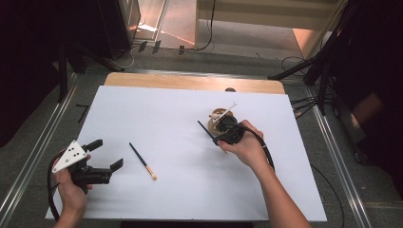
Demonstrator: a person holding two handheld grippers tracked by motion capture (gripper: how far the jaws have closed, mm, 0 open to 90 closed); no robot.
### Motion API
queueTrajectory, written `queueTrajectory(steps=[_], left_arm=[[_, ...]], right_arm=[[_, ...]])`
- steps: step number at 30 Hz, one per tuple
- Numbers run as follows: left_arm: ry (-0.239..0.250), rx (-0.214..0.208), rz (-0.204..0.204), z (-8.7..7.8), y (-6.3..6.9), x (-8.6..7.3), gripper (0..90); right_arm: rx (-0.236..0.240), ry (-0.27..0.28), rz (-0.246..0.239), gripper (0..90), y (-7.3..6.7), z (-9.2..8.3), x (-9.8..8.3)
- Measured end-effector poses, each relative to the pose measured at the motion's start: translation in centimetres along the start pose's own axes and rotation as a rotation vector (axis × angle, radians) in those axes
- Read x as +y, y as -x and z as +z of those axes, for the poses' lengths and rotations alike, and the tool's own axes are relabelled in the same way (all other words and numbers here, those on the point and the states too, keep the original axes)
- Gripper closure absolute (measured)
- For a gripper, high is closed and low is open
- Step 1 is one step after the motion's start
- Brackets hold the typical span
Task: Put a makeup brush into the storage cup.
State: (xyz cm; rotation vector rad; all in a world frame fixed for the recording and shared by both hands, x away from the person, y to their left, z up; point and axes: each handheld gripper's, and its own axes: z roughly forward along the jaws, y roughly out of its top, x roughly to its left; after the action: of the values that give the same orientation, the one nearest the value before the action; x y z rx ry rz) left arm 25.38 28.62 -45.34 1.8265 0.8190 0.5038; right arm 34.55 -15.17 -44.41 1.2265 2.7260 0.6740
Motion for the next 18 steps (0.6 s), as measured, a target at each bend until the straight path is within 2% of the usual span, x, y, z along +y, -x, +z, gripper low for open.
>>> queueTrajectory(steps=[5,8,12,18], left_arm=[[-0.006,-0.033,0.013,0.8,0.5,1.3,0.0],[-0.007,-0.055,0.017,1.4,0.8,2.0,0.0],[-0.002,-0.089,0.015,2.5,1.1,3.0,0.0],[-0.021,-0.142,0.035,4.6,1.5,4.3,0.0]], right_arm=[[-0.005,0.071,0.002,85.0,0.3,-1.2,-1.1],[0.009,0.093,0.006,85.0,0.3,-1.7,-1.5],[0.019,0.105,-0.007,85.0,0.3,-2.0,-2.0],[0.029,0.119,-0.034,85.0,-0.1,-2.4,-2.3]])
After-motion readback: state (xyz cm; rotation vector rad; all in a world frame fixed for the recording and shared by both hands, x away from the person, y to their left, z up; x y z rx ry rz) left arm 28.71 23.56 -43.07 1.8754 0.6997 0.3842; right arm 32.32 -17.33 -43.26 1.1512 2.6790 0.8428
